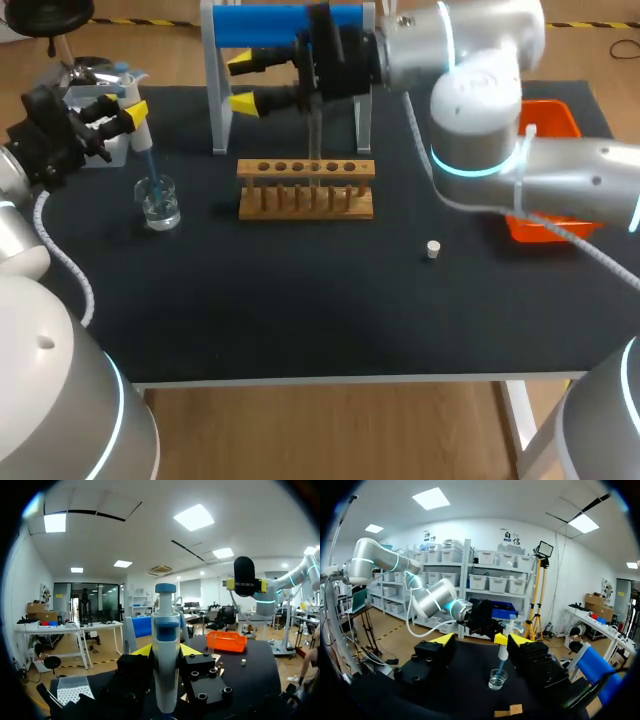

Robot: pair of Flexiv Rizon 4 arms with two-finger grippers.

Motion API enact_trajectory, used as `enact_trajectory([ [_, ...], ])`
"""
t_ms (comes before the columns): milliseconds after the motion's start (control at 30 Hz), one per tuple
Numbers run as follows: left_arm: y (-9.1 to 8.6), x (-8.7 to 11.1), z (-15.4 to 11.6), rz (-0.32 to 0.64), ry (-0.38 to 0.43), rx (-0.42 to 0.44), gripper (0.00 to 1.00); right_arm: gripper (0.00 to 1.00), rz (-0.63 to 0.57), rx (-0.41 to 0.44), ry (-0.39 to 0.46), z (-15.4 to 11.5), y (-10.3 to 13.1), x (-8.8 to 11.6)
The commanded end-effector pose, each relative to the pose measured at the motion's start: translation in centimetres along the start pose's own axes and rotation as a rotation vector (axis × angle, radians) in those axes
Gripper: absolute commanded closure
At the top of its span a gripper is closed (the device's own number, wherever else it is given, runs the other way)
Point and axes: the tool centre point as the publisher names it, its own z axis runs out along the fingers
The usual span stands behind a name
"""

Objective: Invert the test tube, pick up the pipette, mount the tip to pipette, aspirate from beaker and dispense into the tube, eject the tip, return the pipette, and cap with the stopper.

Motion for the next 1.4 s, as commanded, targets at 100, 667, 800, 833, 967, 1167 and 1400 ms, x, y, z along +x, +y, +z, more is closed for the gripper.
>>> enact_trajectory([
  [100,0.0,0.1,0.0,0.001,-0.003,0.002,1.0,1.0,0.001,0.021,0.274,1.2,0.8,-1.7],
  [667,0.0,0.1,0.0,0.001,-0.003,0.002,1.0,1.0,0.015,0.03,0.293,4.6,2.6,-4.2],
  [800,0.0,0.1,0.0,0.001,-0.003,0.002,1.0,1.0,0.022,-0.012,0.304,5.7,2.8,-4.6],
  [833,0.0,0.1,0.0,0.001,-0.003,0.002,1.0,1.0,0.022,-0.028,0.309,6.0,2.9,-4.6],
  [967,0.0,0.1,0.0,0.001,-0.003,0.002,1.0,1.0,0.03,-0.071,0.311,7.3,3.1,-4.8],
  [1167,0.0,0.1,0.0,0.001,-0.003,0.002,1.0,1.0,0.048,-0.121,0.318,9.2,3.2,-4.9],
  [1400,0.0,0.1,0.0,0.001,-0.003,0.002,1.0,1.0,0.056,-0.161,0.306,10.8,3.6,-5.3],
])
